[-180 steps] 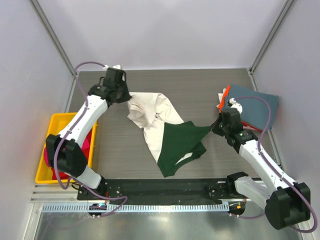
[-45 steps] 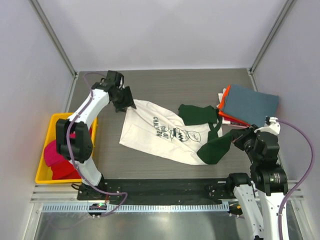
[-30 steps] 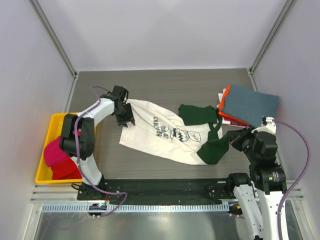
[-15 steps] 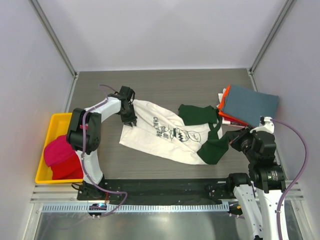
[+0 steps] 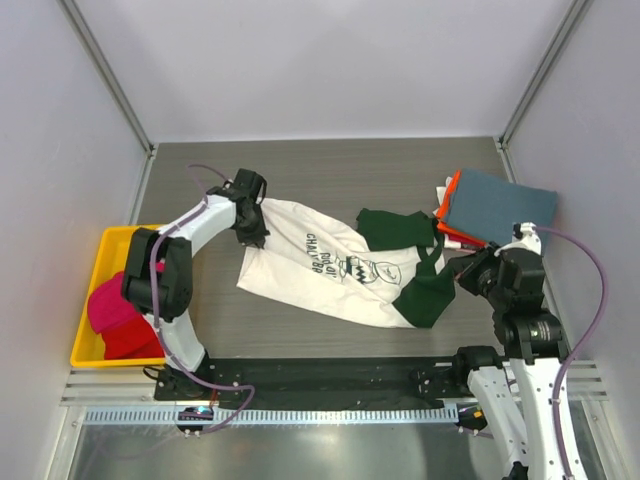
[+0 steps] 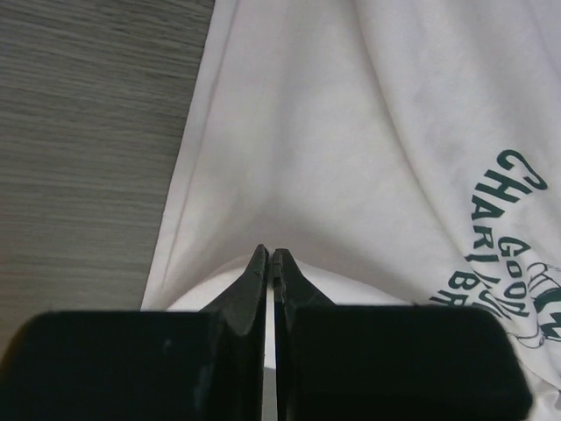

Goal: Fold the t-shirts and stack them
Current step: Flatten the tshirt out

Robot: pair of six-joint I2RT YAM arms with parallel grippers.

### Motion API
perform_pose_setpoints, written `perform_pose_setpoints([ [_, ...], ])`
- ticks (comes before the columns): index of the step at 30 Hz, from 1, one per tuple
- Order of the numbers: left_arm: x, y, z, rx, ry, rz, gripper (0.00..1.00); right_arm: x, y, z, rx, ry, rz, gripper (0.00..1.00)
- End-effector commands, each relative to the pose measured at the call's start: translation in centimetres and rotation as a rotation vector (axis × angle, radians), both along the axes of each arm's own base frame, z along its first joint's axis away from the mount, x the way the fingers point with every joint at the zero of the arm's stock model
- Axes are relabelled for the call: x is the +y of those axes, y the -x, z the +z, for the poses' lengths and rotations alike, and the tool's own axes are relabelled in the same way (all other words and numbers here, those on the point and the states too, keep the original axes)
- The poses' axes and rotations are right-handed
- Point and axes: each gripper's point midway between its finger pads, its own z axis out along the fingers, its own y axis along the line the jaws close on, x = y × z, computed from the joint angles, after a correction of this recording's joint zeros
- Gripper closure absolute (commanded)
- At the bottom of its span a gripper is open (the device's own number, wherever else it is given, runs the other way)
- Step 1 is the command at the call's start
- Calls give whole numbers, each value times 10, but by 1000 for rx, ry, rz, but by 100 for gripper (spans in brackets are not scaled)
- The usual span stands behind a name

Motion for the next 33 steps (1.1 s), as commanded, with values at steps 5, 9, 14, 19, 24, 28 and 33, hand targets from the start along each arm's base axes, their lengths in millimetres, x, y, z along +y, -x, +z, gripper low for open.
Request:
perform_pose_setpoints([
  [5,23,2,65,-155,-61,60,100,-10,-33,44,-71,51,-32,99],
  [9,29,6,84,-204,-41,89,100,-26,-51,66,-92,115,-98,99],
  [14,46,-3,113,-279,55,162,100,-38,-93,103,-96,276,-68,99],
  [19,83,-25,158,-339,129,249,100,-34,-141,158,-144,278,-52,99],
  [24,82,-29,234,-485,198,236,100,-10,-150,243,-334,209,44,99],
  [28,74,-10,301,-662,276,216,100,14,-113,328,-570,221,179,99],
  [33,78,47,365,-859,330,246,100,8,-21,406,-845,253,125,99],
])
